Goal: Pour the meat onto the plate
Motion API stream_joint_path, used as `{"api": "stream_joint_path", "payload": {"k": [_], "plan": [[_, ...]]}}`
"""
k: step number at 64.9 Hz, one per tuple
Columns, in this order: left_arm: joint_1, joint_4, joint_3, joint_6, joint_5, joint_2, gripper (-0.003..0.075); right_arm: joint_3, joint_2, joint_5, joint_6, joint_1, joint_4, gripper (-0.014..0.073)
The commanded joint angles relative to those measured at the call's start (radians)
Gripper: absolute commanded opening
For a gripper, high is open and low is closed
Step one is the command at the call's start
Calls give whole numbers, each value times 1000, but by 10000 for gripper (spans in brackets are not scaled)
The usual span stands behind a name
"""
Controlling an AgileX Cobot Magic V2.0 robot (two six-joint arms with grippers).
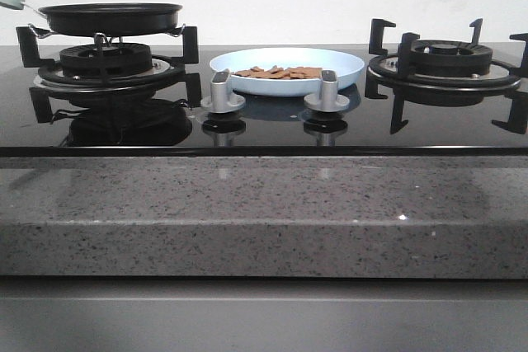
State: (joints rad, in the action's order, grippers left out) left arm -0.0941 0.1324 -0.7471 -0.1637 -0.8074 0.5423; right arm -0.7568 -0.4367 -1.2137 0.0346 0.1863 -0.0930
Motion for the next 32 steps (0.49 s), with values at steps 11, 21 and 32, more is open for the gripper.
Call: {"api": "stream_joint_path", "payload": {"k": [11,21,32], "plan": [[-3,-44,167,-1,205,-236,-20,-24,-7,60,0,-2,7,-120],[-2,-71,280,59,288,-326,-20,-24,-7,60,0,-2,7,-120],[21,-195,412,247,436,-425,-20,-24,-7,60,0,-2,7,-120]]}}
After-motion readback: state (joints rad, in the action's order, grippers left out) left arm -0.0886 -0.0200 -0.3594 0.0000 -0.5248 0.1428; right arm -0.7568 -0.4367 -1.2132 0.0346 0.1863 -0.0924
